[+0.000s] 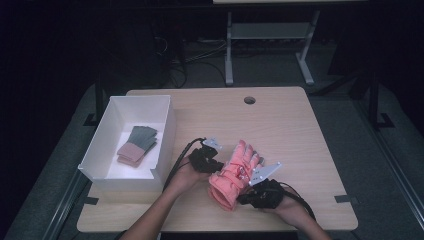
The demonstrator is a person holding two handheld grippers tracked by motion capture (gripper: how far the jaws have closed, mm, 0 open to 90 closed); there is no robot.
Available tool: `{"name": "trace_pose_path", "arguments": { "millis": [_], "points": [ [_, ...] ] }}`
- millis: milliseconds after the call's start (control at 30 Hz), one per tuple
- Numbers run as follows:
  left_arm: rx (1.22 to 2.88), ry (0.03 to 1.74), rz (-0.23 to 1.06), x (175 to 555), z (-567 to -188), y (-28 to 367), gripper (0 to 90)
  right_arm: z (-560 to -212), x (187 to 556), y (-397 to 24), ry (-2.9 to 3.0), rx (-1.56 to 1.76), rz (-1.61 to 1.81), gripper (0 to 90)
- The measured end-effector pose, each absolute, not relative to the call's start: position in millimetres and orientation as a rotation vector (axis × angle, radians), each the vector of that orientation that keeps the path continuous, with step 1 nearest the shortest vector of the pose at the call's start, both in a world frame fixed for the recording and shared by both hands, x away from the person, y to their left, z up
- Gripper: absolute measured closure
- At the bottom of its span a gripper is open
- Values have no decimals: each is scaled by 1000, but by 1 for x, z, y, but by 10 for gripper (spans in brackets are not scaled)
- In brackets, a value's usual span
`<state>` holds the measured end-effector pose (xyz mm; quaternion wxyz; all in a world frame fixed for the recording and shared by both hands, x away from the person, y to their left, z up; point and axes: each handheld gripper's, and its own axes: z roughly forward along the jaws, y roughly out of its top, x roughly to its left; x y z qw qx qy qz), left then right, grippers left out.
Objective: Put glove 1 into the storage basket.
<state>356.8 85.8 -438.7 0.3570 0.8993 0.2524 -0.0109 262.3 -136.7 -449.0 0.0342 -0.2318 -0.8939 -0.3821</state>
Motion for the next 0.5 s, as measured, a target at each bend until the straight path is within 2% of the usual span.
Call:
{"name": "trace_pose_path", "arguments": {
  "millis": [267, 467, 500],
  "points": [
    [2274, 718, -5, 354, -423, 107, 893, -439, 259, -163, -2771, -799, -1238, 900],
    [2227, 758, 8, 347, -409, 122, 827, -435, 254, -187, -2763, -884, -1285, 900],
    [2197, 754, -30, 345, -404, 125, 804, -435, 251, -190, -2767, -894, -1284, 896]
  ]
}}
